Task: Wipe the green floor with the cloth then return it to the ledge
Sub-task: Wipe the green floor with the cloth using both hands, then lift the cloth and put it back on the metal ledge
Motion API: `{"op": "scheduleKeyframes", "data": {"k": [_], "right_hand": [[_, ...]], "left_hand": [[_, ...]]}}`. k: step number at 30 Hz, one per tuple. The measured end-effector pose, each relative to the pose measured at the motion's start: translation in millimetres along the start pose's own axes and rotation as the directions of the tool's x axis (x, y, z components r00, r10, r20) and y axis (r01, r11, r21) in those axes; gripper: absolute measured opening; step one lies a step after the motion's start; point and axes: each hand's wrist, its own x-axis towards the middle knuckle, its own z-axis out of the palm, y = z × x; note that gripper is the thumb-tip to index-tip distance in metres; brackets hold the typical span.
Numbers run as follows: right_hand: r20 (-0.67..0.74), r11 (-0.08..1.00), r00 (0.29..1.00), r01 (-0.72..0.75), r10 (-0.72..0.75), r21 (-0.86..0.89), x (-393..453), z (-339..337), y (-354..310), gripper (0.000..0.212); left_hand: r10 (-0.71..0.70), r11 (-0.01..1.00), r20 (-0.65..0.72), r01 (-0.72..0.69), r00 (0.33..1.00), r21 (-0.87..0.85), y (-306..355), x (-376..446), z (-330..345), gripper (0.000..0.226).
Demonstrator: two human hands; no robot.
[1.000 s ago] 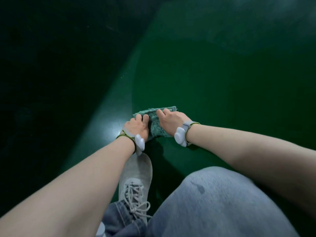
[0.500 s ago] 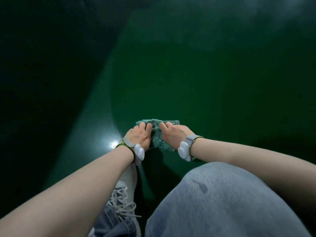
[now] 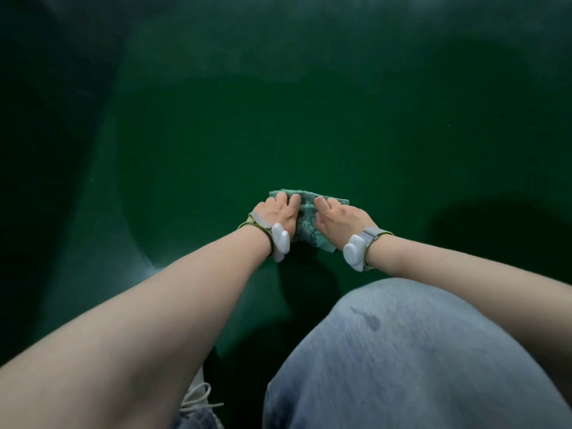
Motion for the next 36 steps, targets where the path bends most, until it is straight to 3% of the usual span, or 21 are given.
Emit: {"op": "scheduleKeyframes", "data": {"k": [2, 5, 6, 10, 14, 16, 19, 23, 29, 36], "right_hand": [[-0.019, 1.0, 0.999, -0.026, 0.025, -0.001, -7.4, -0.8, 5.7, 0.026], [-0.069, 0.987, 0.988, -0.128, 0.135, 0.1, -18.1, -1.4, 2.8, 0.027], [-0.089, 0.964, 0.973, -0.193, 0.212, 0.18, -22.1, -2.0, 2.5, 0.026], [0.009, 0.775, 0.848, -0.488, 0.529, 0.402, -39.9, -4.6, 9.2, 0.039], [0.146, 0.629, 0.751, -0.628, 0.644, 0.459, -34.0, -4.0, 4.0, 0.051], [0.18, 0.586, 0.73, -0.649, 0.659, 0.485, -21.9, -4.9, -5.0, 0.046], [0.202, 0.626, 0.75, -0.645, 0.63, 0.439, -6.6, -8.0, -16.0, 0.036], [0.262, 0.633, 0.779, -0.62, 0.57, 0.464, 9.8, -18.7, -23.8, 0.033], [0.306, 0.694, 0.811, -0.585, 0.499, 0.42, 30.0, -53.9, -33.3, 0.031], [0.4, 0.608, 0.782, -0.623, 0.478, 0.492, 27.1, -172.3, -77.2, 0.027]], "left_hand": [[0.007, 0.999, -0.002, -0.007, 1.0, -0.038, 2.4, 3.1, -2.6, 0.092], [-0.096, 0.966, -0.116, 0.065, 0.989, -0.249, -3.9, 1.4, 0.8, 0.04], [-0.152, 0.946, -0.162, 0.096, 0.975, -0.309, -5.8, -0.2, 3.4, 0.032], [-0.435, 0.808, -0.119, 0.329, 0.892, -0.49, -6.1, -8.5, 6.6, 0.05], [-0.535, 0.683, -0.003, 0.43, 0.845, -0.591, -0.7, -9.1, 0.7, 0.064], [-0.554, 0.591, 0.044, 0.43, 0.831, -0.682, 0.2, -8.8, -0.4, 0.063], [-0.553, 0.416, 0.177, 0.454, 0.814, -0.788, -3.5, -11.1, -5.4, 0.064], [-0.462, 0.19, 0.332, 0.457, 0.823, -0.869, -9.8, -5.8, -7.2, 0.053], [-0.489, 0.317, 0.29, 0.477, 0.823, -0.82, -37.7, -10.8, -21.2, 0.047], [-0.503, 0.199, 0.235, 0.376, 0.832, -0.905, -73.9, -82.0, -92.8, 0.042]]}}
